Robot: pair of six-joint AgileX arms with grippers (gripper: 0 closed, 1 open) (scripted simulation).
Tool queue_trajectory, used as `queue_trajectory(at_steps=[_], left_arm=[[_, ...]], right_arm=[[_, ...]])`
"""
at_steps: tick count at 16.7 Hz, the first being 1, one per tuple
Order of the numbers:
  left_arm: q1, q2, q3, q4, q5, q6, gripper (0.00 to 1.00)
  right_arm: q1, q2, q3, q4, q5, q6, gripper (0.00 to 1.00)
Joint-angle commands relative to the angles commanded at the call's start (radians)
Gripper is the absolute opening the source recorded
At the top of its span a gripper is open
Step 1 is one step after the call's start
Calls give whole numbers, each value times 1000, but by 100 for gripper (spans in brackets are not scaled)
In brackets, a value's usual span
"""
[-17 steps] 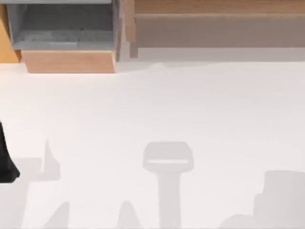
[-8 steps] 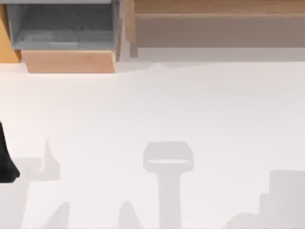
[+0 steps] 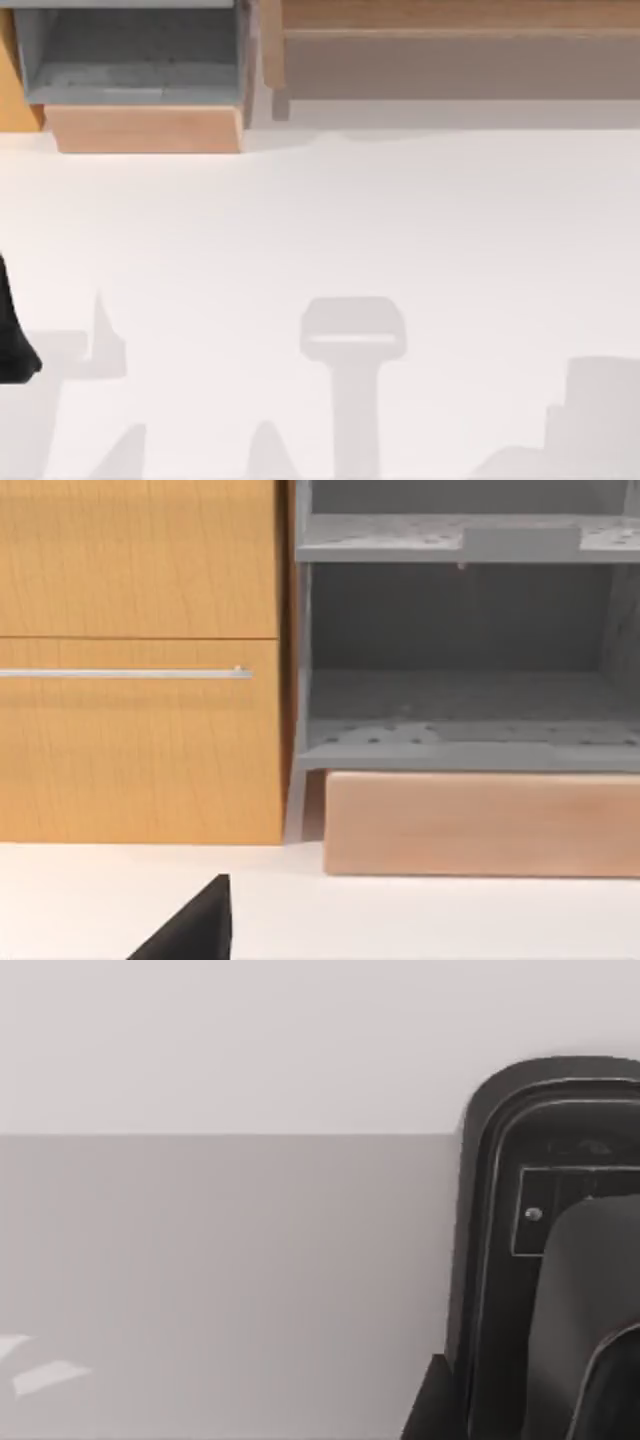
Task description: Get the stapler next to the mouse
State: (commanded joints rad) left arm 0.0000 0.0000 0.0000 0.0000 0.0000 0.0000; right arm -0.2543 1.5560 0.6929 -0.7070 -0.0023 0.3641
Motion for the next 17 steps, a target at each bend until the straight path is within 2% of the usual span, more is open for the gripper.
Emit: queue_trajectory(at_steps=[2,3,12,17], left_arm=[[0,0,0,0,0,0,100],[0,0,0,0,0,0,100],[0,0,0,0,0,0,100],[0,0,0,0,0,0,100]], right_arm=[[0,0,0,0,0,0,2],[0,0,0,0,0,0,0],[0,-4,3,-3,0,1,0],[-1,-49,50,-116,0,-1,0]])
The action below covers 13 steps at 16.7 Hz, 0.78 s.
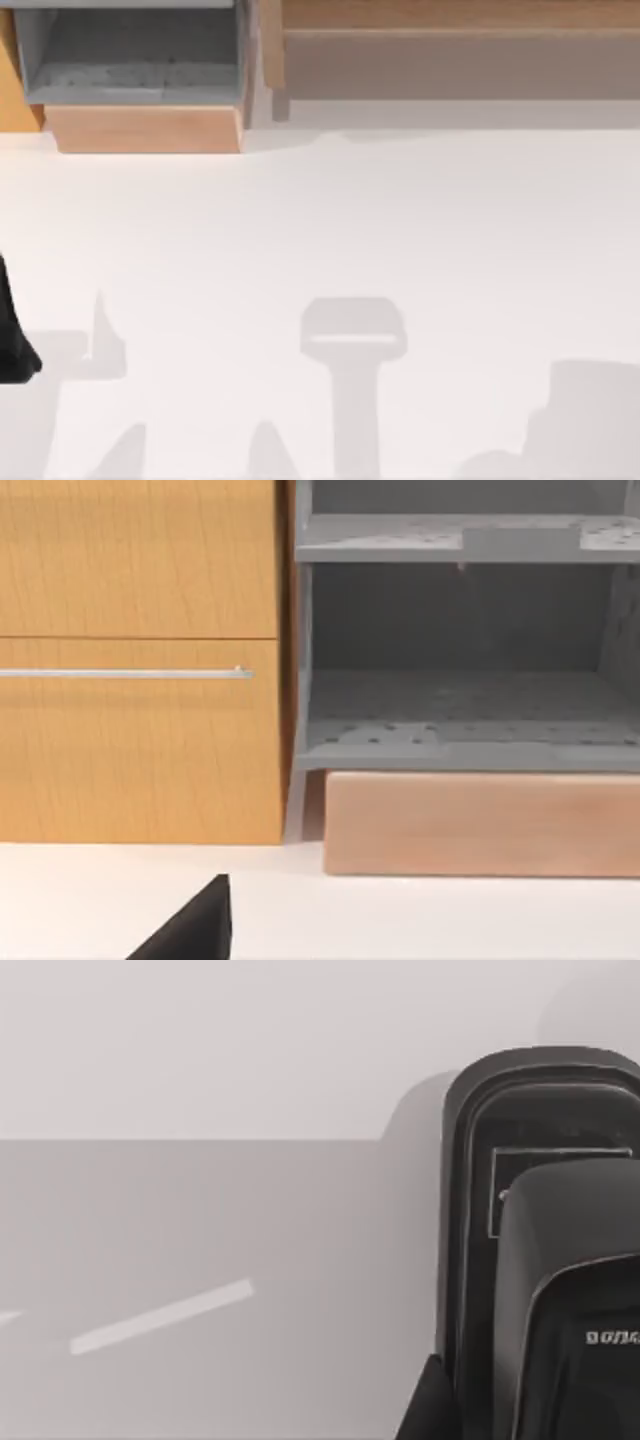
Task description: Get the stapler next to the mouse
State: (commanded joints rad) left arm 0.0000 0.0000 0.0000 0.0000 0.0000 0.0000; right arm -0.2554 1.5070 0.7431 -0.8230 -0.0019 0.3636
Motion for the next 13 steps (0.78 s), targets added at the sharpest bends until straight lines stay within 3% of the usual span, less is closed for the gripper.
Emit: queue_trajectory(at_steps=[8,13], left_arm=[[0,0,0,0,0,0,100],[0,0,0,0,0,0,100]], right_arm=[[-1,-19,29,-28,-1,-3,0],[-24,108,223,-98,-9,-81,0]])
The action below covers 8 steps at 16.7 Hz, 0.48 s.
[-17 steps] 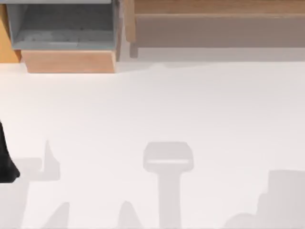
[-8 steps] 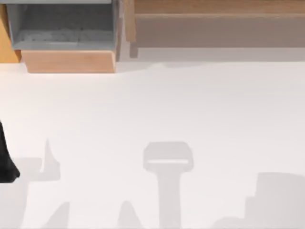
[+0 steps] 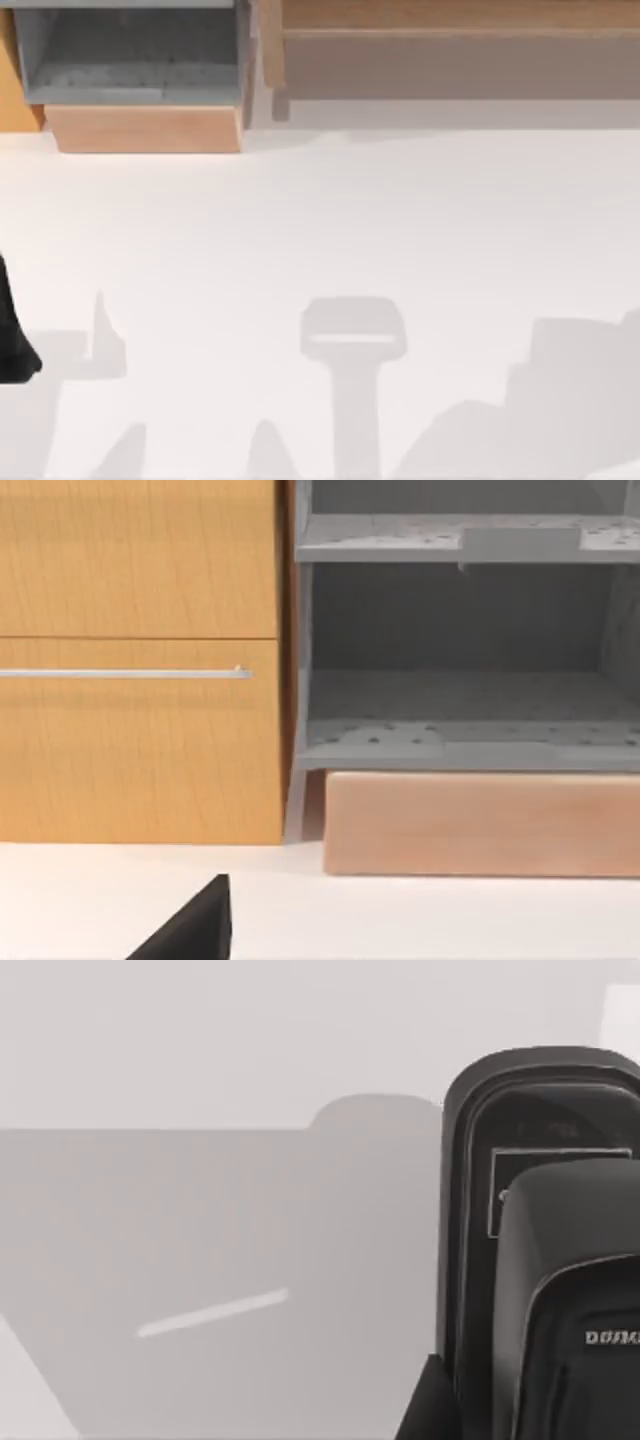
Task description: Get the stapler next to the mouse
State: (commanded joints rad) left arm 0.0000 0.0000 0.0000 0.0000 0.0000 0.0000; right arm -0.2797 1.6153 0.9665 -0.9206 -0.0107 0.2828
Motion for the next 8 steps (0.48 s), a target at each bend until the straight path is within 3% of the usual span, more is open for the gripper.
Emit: queue_trajectory(at_steps=[8], left_arm=[[0,0,0,0,0,0,100]], right_arm=[[-71,419,593,-211,-27,-257,0]])
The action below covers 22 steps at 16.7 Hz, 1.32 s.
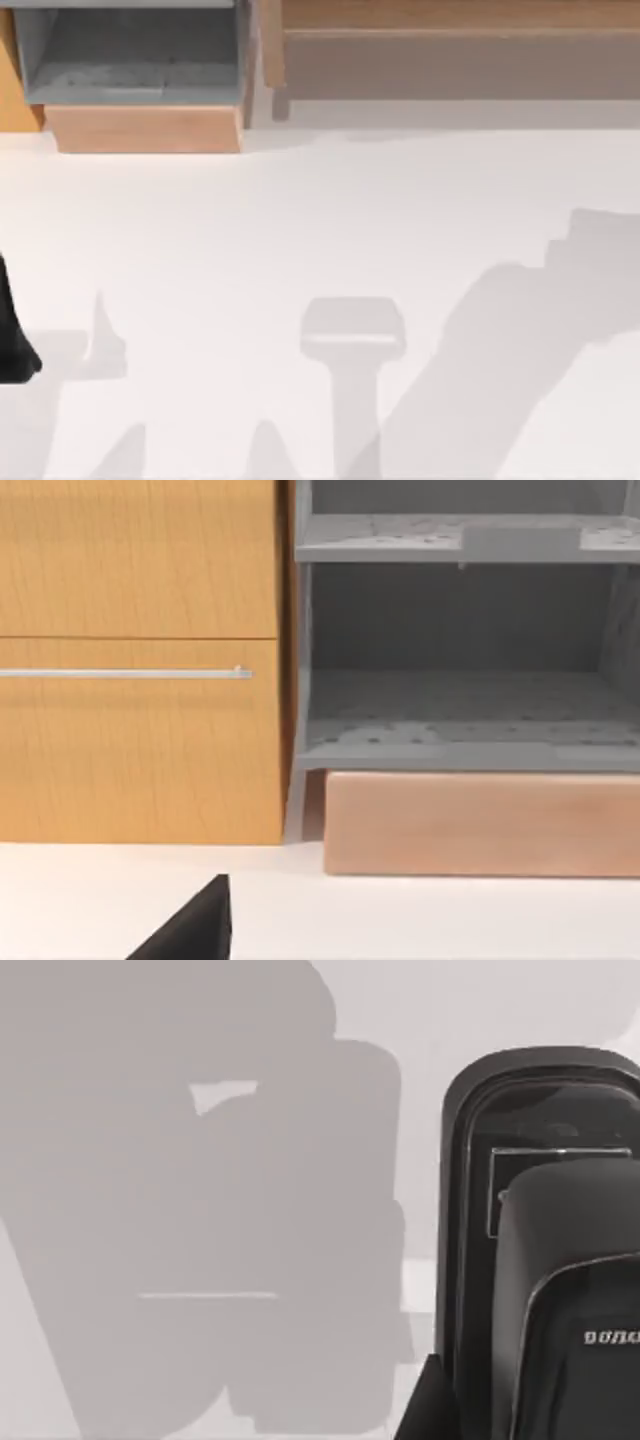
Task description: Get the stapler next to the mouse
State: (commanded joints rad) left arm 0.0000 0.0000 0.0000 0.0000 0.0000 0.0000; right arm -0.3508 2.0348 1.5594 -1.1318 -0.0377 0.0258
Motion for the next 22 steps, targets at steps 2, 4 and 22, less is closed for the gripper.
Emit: queue_trajectory(at_steps=[2,4,22], left_arm=[[0,0,0,0,0,0,100],[0,0,0,0,0,0,100],[0,0,0,0,0,0,100]], right_arm=[[-22,113,166,-56,-8,-75,0],[-43,219,329,-109,-15,-150,0],[-105,565,921,-285,-42,-429,0]])
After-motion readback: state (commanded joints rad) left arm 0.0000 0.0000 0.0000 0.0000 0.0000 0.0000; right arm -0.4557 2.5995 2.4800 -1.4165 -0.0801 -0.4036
